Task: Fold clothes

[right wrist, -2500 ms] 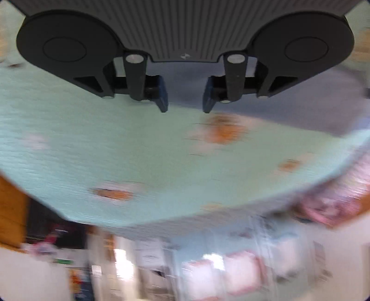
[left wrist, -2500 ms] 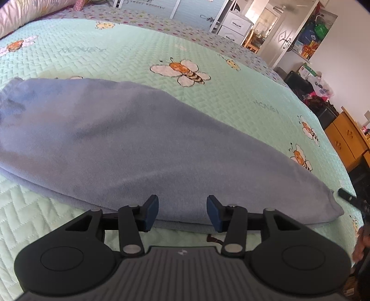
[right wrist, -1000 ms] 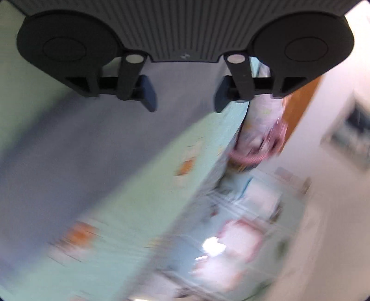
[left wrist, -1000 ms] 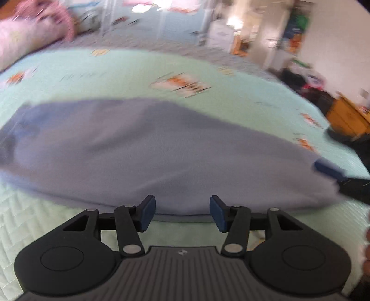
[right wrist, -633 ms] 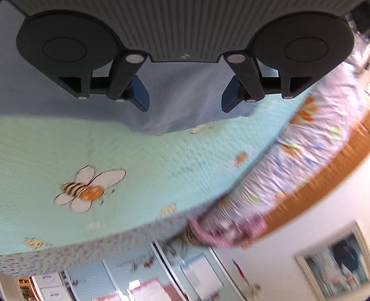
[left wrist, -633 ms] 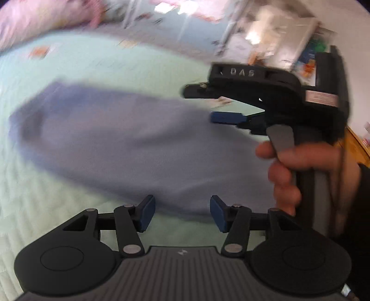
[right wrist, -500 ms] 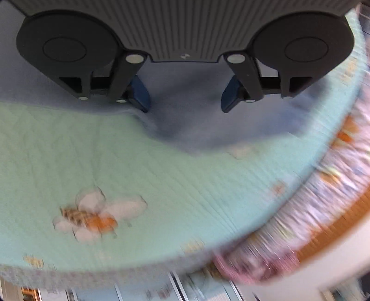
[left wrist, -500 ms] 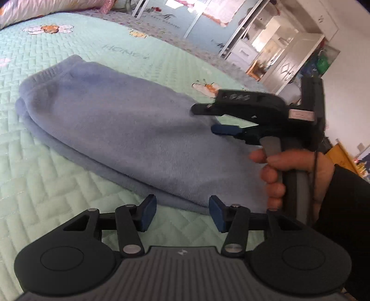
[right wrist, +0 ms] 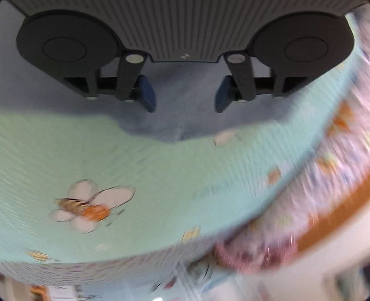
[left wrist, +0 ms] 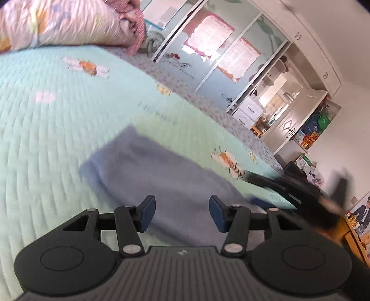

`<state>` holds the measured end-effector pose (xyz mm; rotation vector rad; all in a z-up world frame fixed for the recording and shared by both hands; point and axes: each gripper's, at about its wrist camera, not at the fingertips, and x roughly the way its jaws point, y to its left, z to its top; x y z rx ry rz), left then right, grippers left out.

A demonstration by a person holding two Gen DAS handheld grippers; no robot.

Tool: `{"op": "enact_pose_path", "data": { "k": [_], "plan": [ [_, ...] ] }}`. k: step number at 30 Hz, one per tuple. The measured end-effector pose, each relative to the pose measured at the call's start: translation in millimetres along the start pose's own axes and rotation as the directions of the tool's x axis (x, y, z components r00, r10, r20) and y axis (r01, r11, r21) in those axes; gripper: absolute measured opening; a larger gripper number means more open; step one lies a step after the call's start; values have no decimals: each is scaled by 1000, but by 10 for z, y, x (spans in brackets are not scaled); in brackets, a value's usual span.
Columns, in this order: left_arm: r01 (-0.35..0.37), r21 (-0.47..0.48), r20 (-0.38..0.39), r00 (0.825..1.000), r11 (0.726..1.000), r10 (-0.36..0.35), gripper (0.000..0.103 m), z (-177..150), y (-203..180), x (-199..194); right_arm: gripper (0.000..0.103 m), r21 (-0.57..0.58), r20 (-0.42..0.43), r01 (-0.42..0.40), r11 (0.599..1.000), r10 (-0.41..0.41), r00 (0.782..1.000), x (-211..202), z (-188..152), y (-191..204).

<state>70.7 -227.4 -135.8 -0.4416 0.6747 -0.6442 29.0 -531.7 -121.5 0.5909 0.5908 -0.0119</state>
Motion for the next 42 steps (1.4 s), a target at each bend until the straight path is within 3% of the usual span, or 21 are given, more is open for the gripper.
{"op": "enact_pose_path", "data": {
  "k": [3,5,7,12,15,24,30,36,42],
  "plan": [
    [-11,66,-16,1000,998,12,57,109,-120,211,79,99,112,-15,995,4,994,-714,-271,-248],
    [-96,97,-82,991,991,104,57,48,-7,411,79,156,143,1,988,-23,989,-1049,-436,-438],
    [-169,83,-128,975,982,179,48,-99,186,546,79,213,155,30,977,-64,986,-1335,-580,-593],
    [-151,22,-46,987,988,152,51,-124,79,177,79,331,165,70,941,-130,978,-1835,-870,-937],
    [-119,44,-10,993,992,119,55,-102,-148,-65,79,342,178,45,939,-112,978,-1953,-967,-953],
    [-130,218,-87,985,967,152,58,-140,-815,-291,79,362,214,-89,928,10,977,-2011,-1130,-798],
    [-182,309,-97,970,933,222,68,-212,-1157,-401,79,439,235,-118,891,13,972,-2234,-1250,-903],
    [-192,399,-88,965,897,245,73,-305,-1516,-580,80,436,270,-117,892,-6,963,-2591,-1378,-942],
    [-161,456,-82,972,875,222,73,-361,-1778,-724,80,400,288,-95,912,-27,957,-2854,-1444,-898]
  ]
}}
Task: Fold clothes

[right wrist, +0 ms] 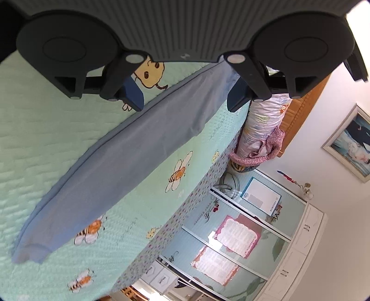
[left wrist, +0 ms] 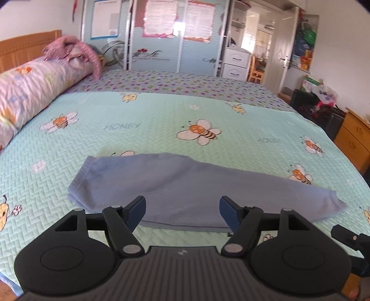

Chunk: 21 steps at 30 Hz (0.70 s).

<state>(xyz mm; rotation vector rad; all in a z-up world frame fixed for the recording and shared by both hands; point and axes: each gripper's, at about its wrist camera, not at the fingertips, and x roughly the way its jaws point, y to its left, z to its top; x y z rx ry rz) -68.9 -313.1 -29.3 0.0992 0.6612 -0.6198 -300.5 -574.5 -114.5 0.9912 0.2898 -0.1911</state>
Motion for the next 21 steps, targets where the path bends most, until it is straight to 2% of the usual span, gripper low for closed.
{"op": "enact_pose_path", "data": {
  "k": [8,21],
  "plan": [
    [4,46,3,1000,999,-4,74,19,-133,-74,81,-7,13,11,1000,-11,1000,-134,9,14],
    [-1,94,-11,1000,996,2,74,108,-271,92,81,-29,-7,15,999,-15,1000,-31,9,44]
  ]
}}
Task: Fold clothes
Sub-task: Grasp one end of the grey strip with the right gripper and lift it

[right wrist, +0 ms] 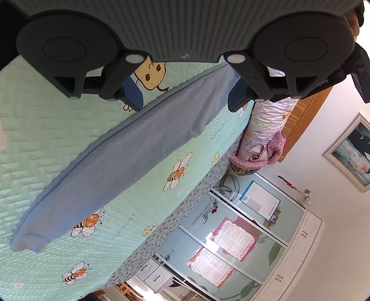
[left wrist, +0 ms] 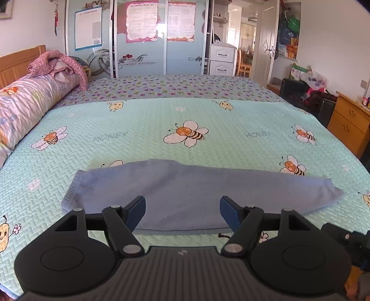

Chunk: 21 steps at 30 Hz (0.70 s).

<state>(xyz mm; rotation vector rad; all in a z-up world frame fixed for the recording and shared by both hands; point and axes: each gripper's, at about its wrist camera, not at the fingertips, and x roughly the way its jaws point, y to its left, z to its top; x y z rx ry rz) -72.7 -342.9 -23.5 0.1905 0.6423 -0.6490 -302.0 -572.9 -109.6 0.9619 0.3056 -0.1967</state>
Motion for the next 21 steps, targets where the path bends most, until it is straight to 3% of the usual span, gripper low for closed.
{"op": "enact_pose_path", "data": {
  "k": [4,8,13,18,21],
  "plan": [
    [-1,16,-22,1000,1000,2,74,-11,-33,96,81,42,46,18,999,-20,999,-43,127,-177],
    [1,16,-53,999,1000,0,74,-63,-31,203,81,180,135,50,982,-75,988,-221,382,-655],
    [-4,3,-115,993,1000,4,74,-170,-54,390,81,362,252,63,930,-163,954,-539,724,-1357],
    [-3,16,-176,984,1000,6,74,-271,-172,577,81,504,297,22,863,-198,934,-621,1025,-1982],
    [-2,40,-198,980,999,10,74,-314,-262,639,81,543,294,14,839,-205,934,-516,1188,-2219]
  ]
}}
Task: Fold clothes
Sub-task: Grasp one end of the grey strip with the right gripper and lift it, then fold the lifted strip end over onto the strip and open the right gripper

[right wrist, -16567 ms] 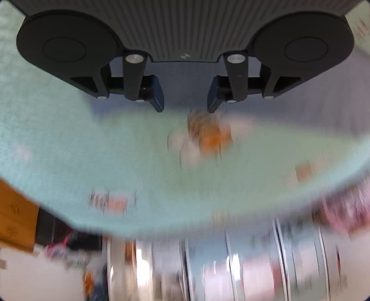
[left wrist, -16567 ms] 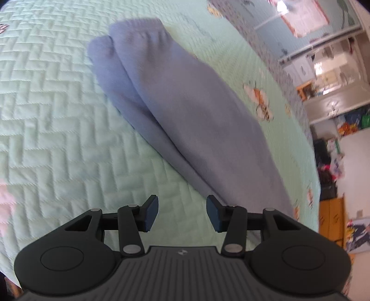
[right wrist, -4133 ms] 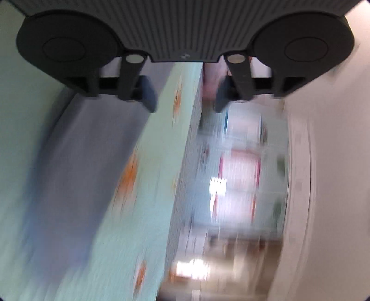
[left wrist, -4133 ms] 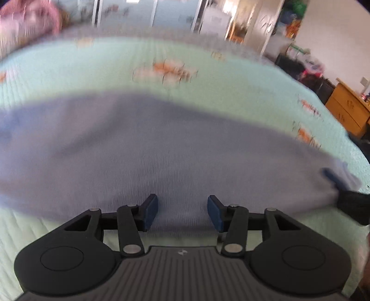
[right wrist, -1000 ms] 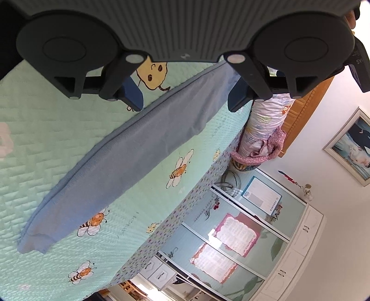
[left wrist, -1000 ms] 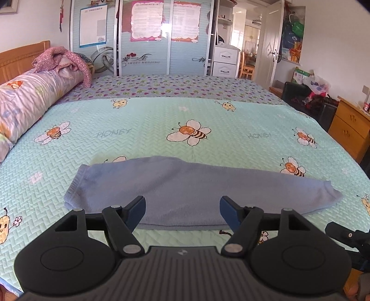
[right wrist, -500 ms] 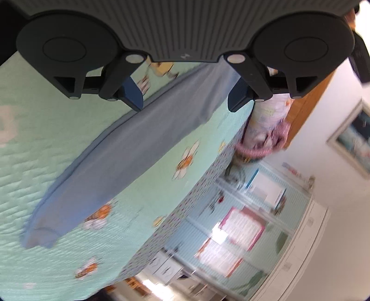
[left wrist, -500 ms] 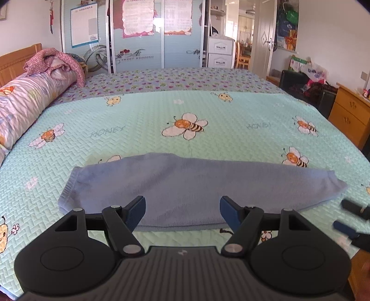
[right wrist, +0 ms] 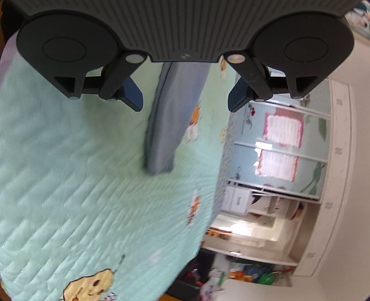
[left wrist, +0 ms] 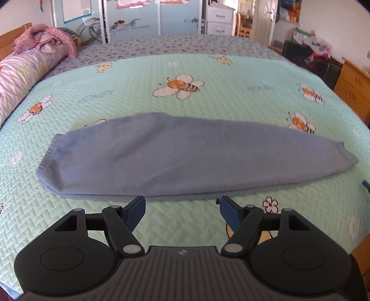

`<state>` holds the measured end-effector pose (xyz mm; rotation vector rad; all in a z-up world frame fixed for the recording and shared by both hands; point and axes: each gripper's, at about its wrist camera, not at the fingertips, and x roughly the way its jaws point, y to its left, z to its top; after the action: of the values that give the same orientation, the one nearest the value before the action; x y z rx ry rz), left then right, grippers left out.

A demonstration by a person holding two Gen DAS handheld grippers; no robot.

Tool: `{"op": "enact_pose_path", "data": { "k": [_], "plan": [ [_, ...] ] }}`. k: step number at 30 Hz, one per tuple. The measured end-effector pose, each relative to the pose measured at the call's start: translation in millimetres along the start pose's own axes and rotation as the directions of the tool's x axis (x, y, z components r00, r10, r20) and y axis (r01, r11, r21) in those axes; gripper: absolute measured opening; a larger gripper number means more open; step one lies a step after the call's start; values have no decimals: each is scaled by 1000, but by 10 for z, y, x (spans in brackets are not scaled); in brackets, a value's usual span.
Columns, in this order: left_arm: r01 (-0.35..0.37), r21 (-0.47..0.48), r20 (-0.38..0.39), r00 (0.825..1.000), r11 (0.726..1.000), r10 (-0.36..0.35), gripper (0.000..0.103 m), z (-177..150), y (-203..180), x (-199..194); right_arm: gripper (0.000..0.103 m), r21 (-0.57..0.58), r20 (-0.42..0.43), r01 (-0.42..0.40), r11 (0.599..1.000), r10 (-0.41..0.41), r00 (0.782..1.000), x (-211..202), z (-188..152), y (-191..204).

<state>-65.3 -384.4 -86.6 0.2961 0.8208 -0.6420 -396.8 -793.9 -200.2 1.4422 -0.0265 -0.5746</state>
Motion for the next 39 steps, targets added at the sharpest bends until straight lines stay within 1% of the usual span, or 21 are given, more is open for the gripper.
{"op": "enact_pose_path", "data": {
  "k": [3,4,9,11,14,18,19,20,21,22,23,25,27,29,30,31,33,34,36,38,39],
  "plan": [
    [-2,22,-20,1000,1000,3,74,-28,-77,60,81,49,-13,13,999,-13,1000,220,135,-103],
    [-3,27,-25,1000,1000,4,74,-29,-91,75,81,63,-24,31,998,-29,999,307,162,-133],
    [-8,43,-49,999,999,10,74,-44,-139,140,81,22,-45,91,996,-89,995,611,193,-36],
    [-9,42,-55,998,999,11,74,-48,-144,160,81,24,-46,112,993,-111,993,705,227,-27],
    [-5,38,-61,998,999,8,74,-63,-142,175,81,50,-26,108,993,-107,994,807,284,-61],
    [0,29,-70,998,1000,2,74,-91,-127,189,79,20,-20,100,995,-100,995,853,280,-47],
    [2,26,-72,997,1000,0,74,-100,-120,192,72,5,-21,103,995,-103,994,859,273,-37],
    [3,23,-73,997,1000,-2,74,-102,-110,195,54,1,-26,116,993,-116,993,885,283,-45],
    [5,20,-73,997,1000,-3,74,-104,-100,198,42,-1,-32,131,991,-131,991,914,296,-56],
    [6,16,-74,997,1000,-5,74,-106,-83,194,17,-4,-37,146,989,-146,989,942,309,-68],
    [7,11,-73,997,1000,-6,74,-112,-64,187,13,6,-40,151,989,-151,988,940,305,-106],
    [7,-1,-71,997,1000,-7,74,-122,-17,175,12,-21,-20,138,990,-139,990,902,274,-81],
    [8,-18,-71,997,1000,-9,74,-129,46,161,11,-89,7,134,987,-134,991,855,214,43],
    [11,-38,-68,998,999,-13,74,-134,116,148,11,-186,36,137,973,-133,991,828,128,273],
    [12,-52,-65,998,999,-15,74,-136,158,137,11,-240,48,139,961,-131,990,827,82,403],
    [14,-66,-63,998,998,-18,74,-137,200,126,11,-319,63,141,937,-128,990,825,-7,592],
    [21,-100,-57,998,995,-26,74,-153,294,103,10,-465,86,146,873,-119,989,862,-225,953],
    [24,-118,-54,998,993,-31,74,-161,341,91,11,-537,93,145,831,-112,989,885,-358,1138],
    [30,-149,-45,998,988,-37,74,-189,440,61,10,-675,98,135,726,-94,991,920,-729,1479],
    [32,-171,-39,998,985,-39,74,-214,533,31,10,-773,79,106,625,-71,994,962,-1177,1753],
    [32,-183,-36,999,983,-40,74,-231,584,13,10,-805,69,93,586,-63,996,980,-1365,1860]
  ]
}}
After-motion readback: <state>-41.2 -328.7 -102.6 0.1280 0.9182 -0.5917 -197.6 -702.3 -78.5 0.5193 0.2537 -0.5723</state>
